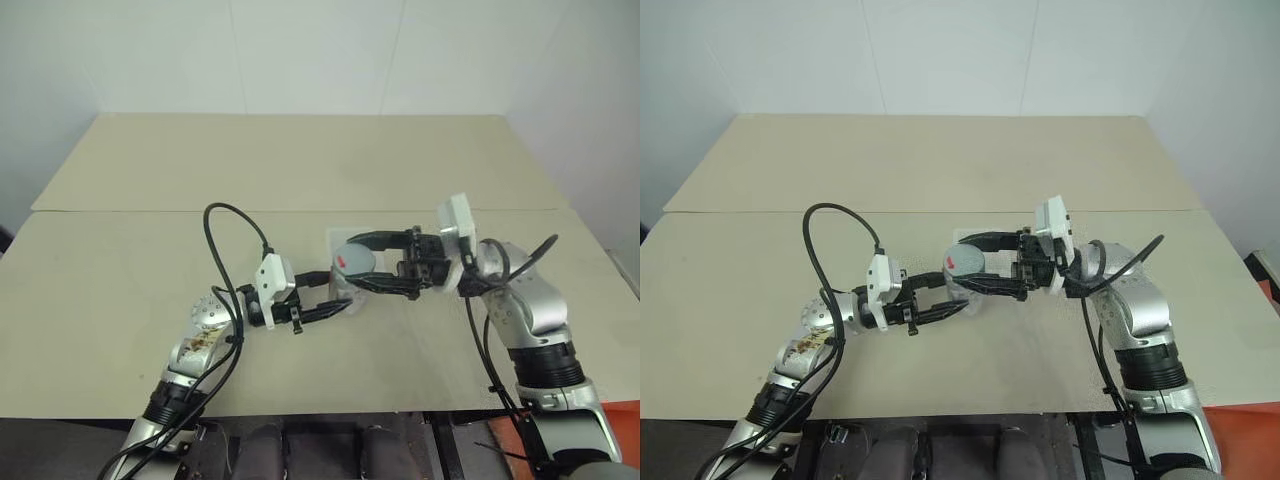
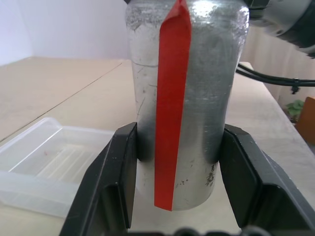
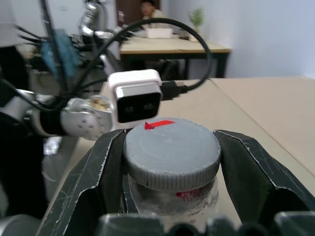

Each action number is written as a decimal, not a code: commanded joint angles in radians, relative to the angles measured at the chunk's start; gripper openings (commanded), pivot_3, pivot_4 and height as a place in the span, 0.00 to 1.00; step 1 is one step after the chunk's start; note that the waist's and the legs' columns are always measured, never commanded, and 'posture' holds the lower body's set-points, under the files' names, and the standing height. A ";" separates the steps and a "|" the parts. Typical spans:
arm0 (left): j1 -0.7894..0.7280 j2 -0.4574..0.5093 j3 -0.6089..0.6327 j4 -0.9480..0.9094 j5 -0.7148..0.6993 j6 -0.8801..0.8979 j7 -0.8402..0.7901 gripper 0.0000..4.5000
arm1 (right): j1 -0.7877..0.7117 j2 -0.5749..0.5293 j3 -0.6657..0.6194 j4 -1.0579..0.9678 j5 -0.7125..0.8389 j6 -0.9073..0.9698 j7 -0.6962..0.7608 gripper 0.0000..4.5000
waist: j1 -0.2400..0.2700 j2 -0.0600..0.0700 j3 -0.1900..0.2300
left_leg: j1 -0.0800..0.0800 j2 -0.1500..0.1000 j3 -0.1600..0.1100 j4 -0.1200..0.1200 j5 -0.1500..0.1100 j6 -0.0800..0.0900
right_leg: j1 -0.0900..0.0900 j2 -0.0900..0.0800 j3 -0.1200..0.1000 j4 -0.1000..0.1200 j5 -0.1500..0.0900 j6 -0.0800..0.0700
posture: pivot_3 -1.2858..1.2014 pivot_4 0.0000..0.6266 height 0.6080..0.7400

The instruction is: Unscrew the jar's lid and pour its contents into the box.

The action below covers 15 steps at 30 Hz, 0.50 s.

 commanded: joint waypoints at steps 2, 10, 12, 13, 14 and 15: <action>-0.017 -0.001 0.007 -0.007 -0.004 -0.014 -0.001 0.47 | -0.055 0.007 -0.027 0.033 0.027 -0.070 0.104 0.62 | -0.001 0.000 0.000 | 0.000 0.000 0.000 0.000 0.000 0.000 | 0.000 0.000 0.000 0.000 0.000 0.000 | 0.52 0.24 1.00; -0.017 0.002 0.005 -0.005 -0.007 -0.015 -0.008 0.47 | -0.152 0.015 -0.016 0.182 -0.001 -0.125 0.238 0.62 | -0.001 0.000 0.000 | 0.000 0.000 0.001 0.000 0.000 0.000 | 0.000 0.000 0.000 0.000 0.000 0.000 | 0.52 0.24 1.00; -0.018 0.002 0.004 -0.005 -0.008 -0.015 -0.009 0.47 | -0.181 0.016 -0.011 0.227 -0.013 -0.147 0.273 0.62 | -0.001 0.000 0.000 | 0.000 0.000 0.001 0.000 0.000 0.000 | 0.000 0.000 0.000 0.000 0.000 0.000 | 0.52 0.24 1.00; -0.019 0.002 0.004 -0.004 -0.008 -0.014 -0.010 0.47 | -0.196 0.017 -0.007 0.250 -0.011 -0.158 0.288 0.62 | -0.001 0.000 0.000 | 0.000 0.000 0.001 0.000 0.000 0.000 | 0.000 0.000 0.000 0.000 0.000 0.000 | 0.52 0.24 1.00; -0.020 0.002 0.003 -0.004 -0.008 -0.014 -0.010 0.47 | -0.210 0.014 0.000 0.269 -0.003 -0.166 0.297 0.62 | -0.001 0.000 0.000 | 0.000 0.000 0.001 0.000 0.000 0.000 | 0.000 0.000 0.000 0.000 0.000 0.000 | 0.52 0.24 1.00; -0.020 0.002 0.003 -0.004 -0.009 -0.014 -0.009 0.47 | -0.223 0.010 0.010 0.286 0.007 -0.175 0.300 0.62 | -0.002 0.000 0.000 | 0.000 0.000 0.002 0.000 0.000 0.000 | 0.000 0.000 0.000 0.000 0.000 0.000 | 0.52 0.24 1.00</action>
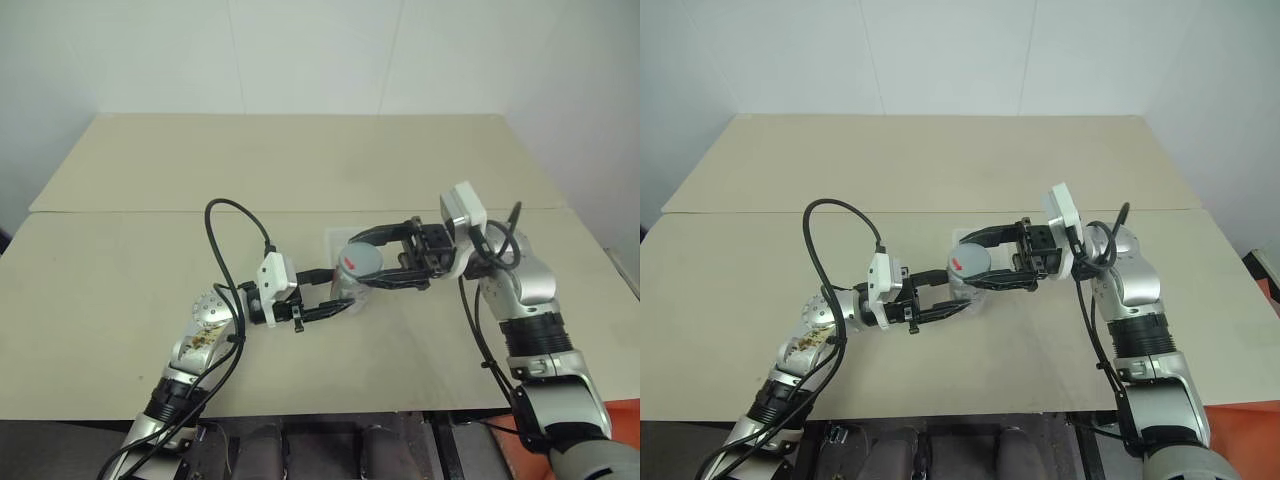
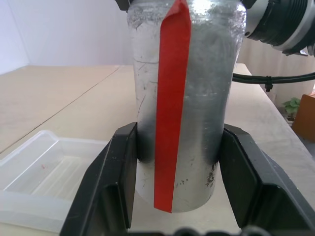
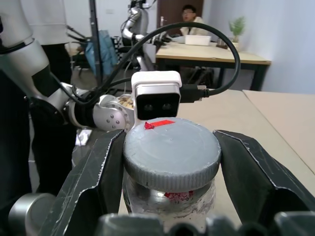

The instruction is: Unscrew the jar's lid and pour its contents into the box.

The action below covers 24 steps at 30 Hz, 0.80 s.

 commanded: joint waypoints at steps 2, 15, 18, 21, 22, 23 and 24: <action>-0.004 0.000 0.000 -0.008 -0.009 0.001 -0.006 0.47 | -0.077 -0.021 0.020 0.048 0.041 -0.089 0.064 0.62 | 0.000 0.000 0.000 | 0.000 0.000 0.000 0.000 0.000 0.000 | 0.000 0.000 0.000 0.000 0.000 0.000 | 0.52 0.24 1.00; 0.027 0.012 0.006 -0.040 -0.009 0.015 0.015 0.47 | -0.192 -0.020 -0.022 0.210 0.079 -0.179 0.028 0.62 | -0.001 0.000 0.000 | 0.000 0.001 0.000 0.000 0.000 0.000 | 0.000 0.000 0.000 0.000 0.000 0.000 | 0.52 0.24 1.00; 0.041 0.015 0.010 -0.060 -0.012 0.027 0.028 0.47 | -0.141 -0.055 -0.114 0.138 0.101 -0.149 -0.035 0.62 | 0.005 0.001 0.000 | -0.001 0.001 0.000 0.000 0.000 0.000 | 0.000 -0.001 -0.001 0.000 0.000 0.000 | 0.52 0.24 1.00; 0.044 0.014 0.012 -0.070 -0.012 0.035 0.045 0.47 | -0.040 -0.103 -0.192 0.029 0.093 -0.110 -0.123 0.62 | 0.007 0.001 0.000 | -0.001 0.001 -0.001 0.000 0.000 0.001 | 0.000 -0.002 -0.001 0.000 0.000 0.000 | 0.52 0.24 1.00; 0.042 0.011 0.014 -0.070 -0.011 0.039 0.054 0.47 | 0.008 -0.117 -0.219 -0.013 0.079 -0.109 -0.168 0.62 | 0.007 0.001 0.000 | -0.001 0.001 -0.001 0.000 0.000 0.001 | 0.000 -0.002 -0.001 0.000 0.000 0.000 | 0.52 0.24 1.00; 0.040 0.009 0.016 -0.071 -0.010 0.042 0.066 0.47 | 0.066 -0.133 -0.245 -0.066 0.067 -0.097 -0.223 0.62 | 0.010 0.001 0.000 | -0.001 0.001 -0.001 0.000 0.000 0.001 | 0.000 -0.002 -0.001 0.000 0.000 0.000 | 0.52 0.24 1.00; 0.037 0.007 0.019 -0.072 -0.011 0.047 0.076 0.47 | 0.143 -0.140 -0.276 -0.134 0.044 -0.089 -0.305 0.62 | 0.008 0.001 0.000 | -0.002 0.001 -0.001 0.000 0.000 0.001 | 0.000 -0.002 -0.002 0.000 0.000 0.000 | 0.52 0.24 1.00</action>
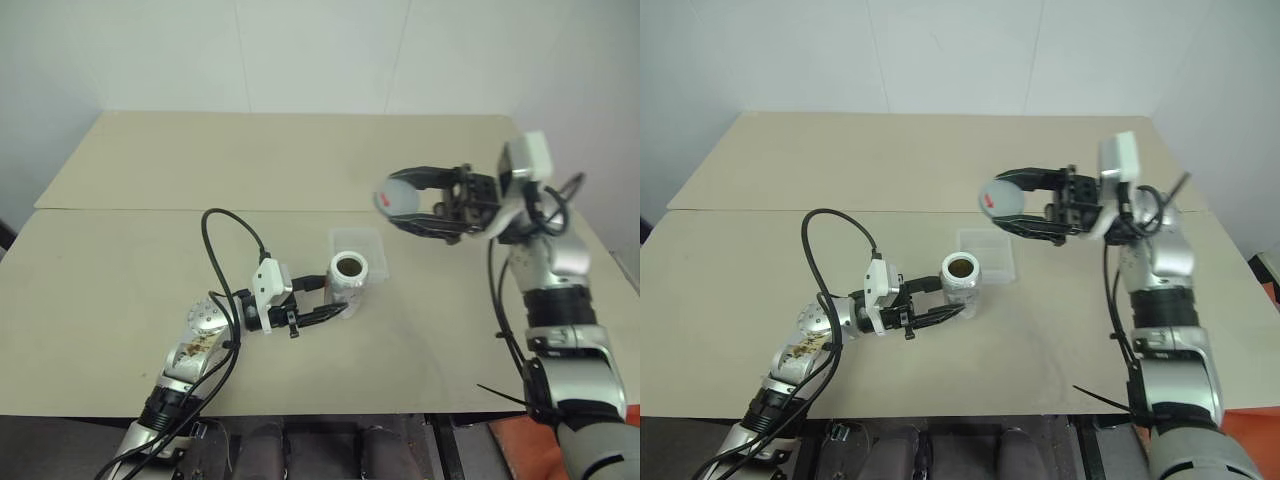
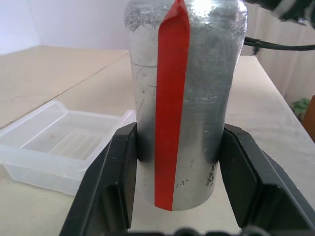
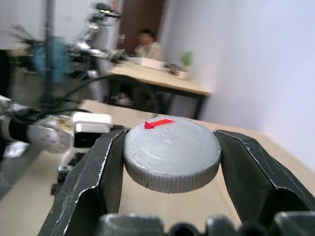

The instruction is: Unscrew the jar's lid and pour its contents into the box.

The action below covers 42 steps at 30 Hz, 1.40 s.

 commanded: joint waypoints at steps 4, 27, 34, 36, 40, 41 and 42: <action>-0.005 -0.004 0.023 -0.057 -0.016 0.026 0.040 0.47 | 0.345 -0.023 -0.165 -0.352 -0.076 0.086 -0.383 0.62 | -0.007 0.001 0.000 | 0.000 0.000 0.001 0.000 0.000 0.000 | -0.001 0.000 0.001 0.000 0.000 0.000 | 0.52 0.24 1.00; -0.028 0.011 0.044 -0.028 -0.010 0.021 0.052 0.47 | 0.867 0.176 -0.113 -0.483 -0.352 0.165 -0.847 0.97 | -0.015 0.003 -0.002 | 0.004 -0.001 0.000 0.000 0.000 0.000 | 0.001 0.002 0.004 0.000 0.000 0.000 | 0.52 0.24 1.00; -0.046 0.057 0.082 -0.059 -0.021 0.100 0.073 0.47 | 0.909 0.136 -0.131 -0.592 -0.320 0.158 -0.818 0.99 | -0.013 0.003 -0.002 | 0.003 -0.002 0.000 0.000 0.000 0.000 | 0.001 0.002 0.004 0.000 0.000 0.000 | 0.52 0.24 1.00; -0.069 0.094 0.097 -0.055 -0.005 0.115 0.077 0.47 | 0.925 0.091 -0.160 -0.657 -0.287 0.162 -0.773 0.99 | -0.013 0.003 -0.001 | 0.003 -0.001 0.000 0.000 0.000 0.000 | 0.001 0.002 0.004 0.000 0.000 0.000 | 0.52 0.24 1.00; -0.139 0.152 0.117 0.027 0.044 0.096 0.089 0.47 | 0.879 0.014 -0.224 -0.759 -0.190 0.236 -0.763 0.99 | -0.013 0.003 -0.001 | 0.004 -0.002 0.000 0.000 0.000 0.000 | 0.002 0.002 0.004 0.000 0.000 0.001 | 0.52 0.24 1.00; -0.157 0.163 0.116 0.068 0.064 0.069 0.084 0.47 | 0.865 0.000 -0.222 -0.780 -0.187 0.248 -0.767 0.99 | -0.013 0.003 -0.001 | 0.004 -0.002 0.000 0.000 0.000 0.000 | 0.002 0.002 0.004 0.000 0.000 0.001 | 0.52 0.24 1.00; -0.171 0.171 0.116 0.102 0.079 0.047 0.079 0.47 | 0.853 -0.010 -0.220 -0.796 -0.180 0.262 -0.770 0.99 | -0.013 0.003 -0.002 | 0.004 -0.002 0.000 0.000 0.000 0.000 | 0.002 0.002 0.004 0.000 0.000 0.001 | 0.52 0.24 1.00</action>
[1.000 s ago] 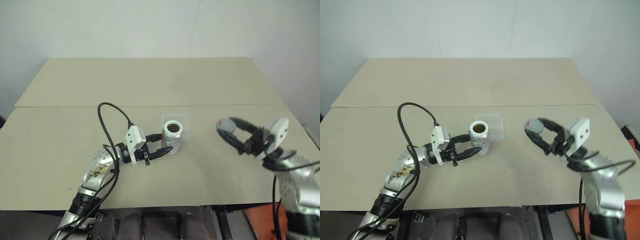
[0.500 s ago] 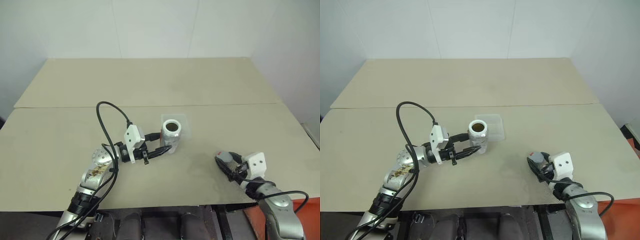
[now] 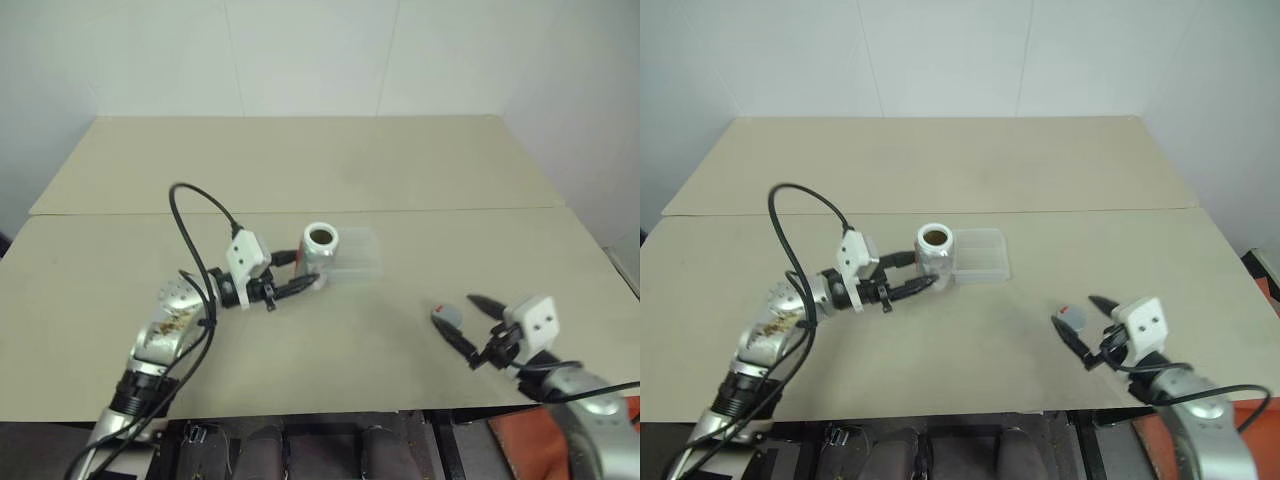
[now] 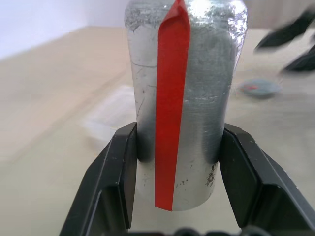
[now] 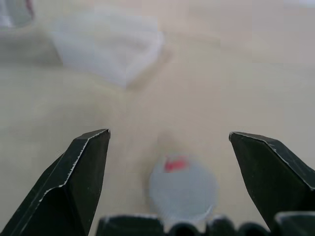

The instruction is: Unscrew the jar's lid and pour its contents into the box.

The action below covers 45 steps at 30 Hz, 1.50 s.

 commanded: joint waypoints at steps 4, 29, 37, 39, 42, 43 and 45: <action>-0.120 0.042 -0.009 0.208 0.113 -0.137 -0.026 0.47 | -0.067 -0.060 -0.010 -0.113 0.027 0.066 -0.003 0.99 | 0.004 -0.001 0.000 | -0.002 0.000 0.001 0.000 0.000 0.000 | -0.001 0.000 -0.001 -0.001 0.000 0.000 | 0.52 0.24 1.00; -0.767 0.030 -0.300 1.037 0.665 -0.810 0.081 0.47 | -0.041 -0.163 -0.017 -0.225 0.011 0.265 -0.014 0.99 | 0.009 -0.002 0.001 | -0.011 -0.002 0.002 0.009 -0.002 0.003 | -0.002 -0.001 -0.005 -0.002 0.000 0.003 | 0.52 0.24 1.00; -0.903 -0.028 -0.439 1.189 0.907 -0.966 0.400 0.47 | -0.017 -0.130 -0.011 -0.231 -0.029 0.249 -0.031 0.99 | 0.009 -0.003 0.002 | -0.012 -0.002 0.002 0.009 -0.002 0.003 | -0.002 -0.001 -0.005 -0.002 0.000 0.004 | 0.52 0.24 1.00; -0.932 -0.046 -0.479 1.203 0.971 -0.995 0.498 0.47 | -0.009 -0.124 -0.011 -0.239 -0.045 0.241 -0.036 0.99 | 0.013 -0.004 0.002 | -0.012 -0.002 0.002 0.010 -0.002 0.003 | -0.002 -0.001 -0.005 -0.002 0.000 0.004 | 0.52 0.24 1.00; -0.972 -0.063 -0.586 1.221 1.127 -0.994 0.729 0.47 | -0.017 -0.110 -0.037 -0.252 -0.024 0.248 -0.041 0.99 | 0.017 -0.006 0.003 | -0.012 -0.002 0.002 0.010 -0.002 0.003 | -0.003 -0.001 -0.005 -0.002 0.000 0.005 | 0.52 0.24 1.00; -0.982 -0.071 -0.610 1.230 1.159 -0.995 0.785 0.47 | -0.016 -0.109 -0.042 -0.255 -0.023 0.248 -0.040 0.99 | 0.018 -0.006 0.003 | -0.012 -0.002 0.002 0.010 -0.002 0.003 | -0.003 -0.001 -0.005 -0.003 0.000 0.005 | 0.52 0.24 1.00; -1.002 -0.081 -0.672 1.244 1.239 -0.995 0.897 0.47 | -0.011 -0.108 -0.045 -0.256 -0.029 0.249 -0.040 0.99 | 0.018 -0.006 0.004 | -0.012 -0.002 0.002 0.010 -0.002 0.003 | -0.003 -0.001 -0.005 -0.002 0.000 0.005 | 0.52 0.24 1.00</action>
